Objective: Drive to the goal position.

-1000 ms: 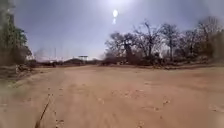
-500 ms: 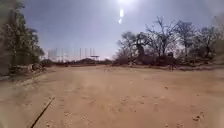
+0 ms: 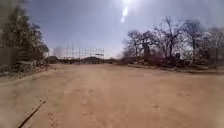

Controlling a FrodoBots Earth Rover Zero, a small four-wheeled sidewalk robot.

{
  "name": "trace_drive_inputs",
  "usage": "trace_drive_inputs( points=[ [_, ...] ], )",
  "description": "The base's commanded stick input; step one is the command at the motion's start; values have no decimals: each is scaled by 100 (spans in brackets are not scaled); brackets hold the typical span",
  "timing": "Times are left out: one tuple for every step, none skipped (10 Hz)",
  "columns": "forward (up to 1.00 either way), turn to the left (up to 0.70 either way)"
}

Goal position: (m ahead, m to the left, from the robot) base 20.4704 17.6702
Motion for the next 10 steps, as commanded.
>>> trace_drive_inputs(
  points=[
    [85,0],
    [85,0],
    [85,0],
    [85,0],
    [85,0],
    [85,34],
    [85,34],
    [85,34],
    [85,34],
    [85,0]
  ],
)
